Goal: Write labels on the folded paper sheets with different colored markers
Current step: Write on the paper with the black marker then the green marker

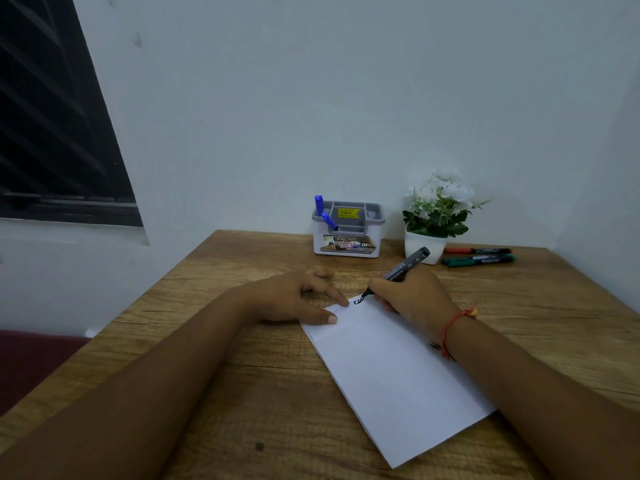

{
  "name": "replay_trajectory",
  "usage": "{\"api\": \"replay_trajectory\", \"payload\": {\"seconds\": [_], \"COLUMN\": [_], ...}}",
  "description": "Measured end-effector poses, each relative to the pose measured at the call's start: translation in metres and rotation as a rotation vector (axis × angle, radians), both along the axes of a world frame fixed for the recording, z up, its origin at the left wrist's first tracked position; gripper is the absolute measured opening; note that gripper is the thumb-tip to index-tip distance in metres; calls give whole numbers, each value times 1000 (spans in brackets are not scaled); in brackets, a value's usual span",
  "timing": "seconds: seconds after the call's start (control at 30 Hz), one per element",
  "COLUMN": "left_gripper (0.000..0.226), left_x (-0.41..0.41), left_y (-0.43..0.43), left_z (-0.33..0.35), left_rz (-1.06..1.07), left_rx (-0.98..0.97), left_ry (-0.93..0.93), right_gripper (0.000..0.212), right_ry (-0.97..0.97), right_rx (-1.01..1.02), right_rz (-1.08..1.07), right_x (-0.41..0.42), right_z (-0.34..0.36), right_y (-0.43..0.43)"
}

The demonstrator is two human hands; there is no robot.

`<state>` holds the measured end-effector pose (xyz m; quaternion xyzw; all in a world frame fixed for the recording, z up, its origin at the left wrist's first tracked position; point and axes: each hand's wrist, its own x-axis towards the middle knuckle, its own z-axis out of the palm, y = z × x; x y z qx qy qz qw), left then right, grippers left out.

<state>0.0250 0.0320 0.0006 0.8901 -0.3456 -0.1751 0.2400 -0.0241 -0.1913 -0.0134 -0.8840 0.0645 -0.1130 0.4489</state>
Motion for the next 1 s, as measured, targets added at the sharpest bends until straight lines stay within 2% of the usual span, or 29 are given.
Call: {"api": "replay_trajectory", "payload": {"seconds": [0.67, 1.0], "left_gripper": [36, 35], "left_x": [3, 2], "left_y": [0, 0], "left_z": [-2, -2], "left_rz": [-9, -4], "left_rx": [0, 2], "left_ry": [-15, -9], "right_gripper": [27, 27], "right_ry": [16, 21], "right_rx": [-8, 63], "right_rz": [-49, -85], "right_x": [2, 5], "right_z": [0, -1], "right_y": [0, -2]}}
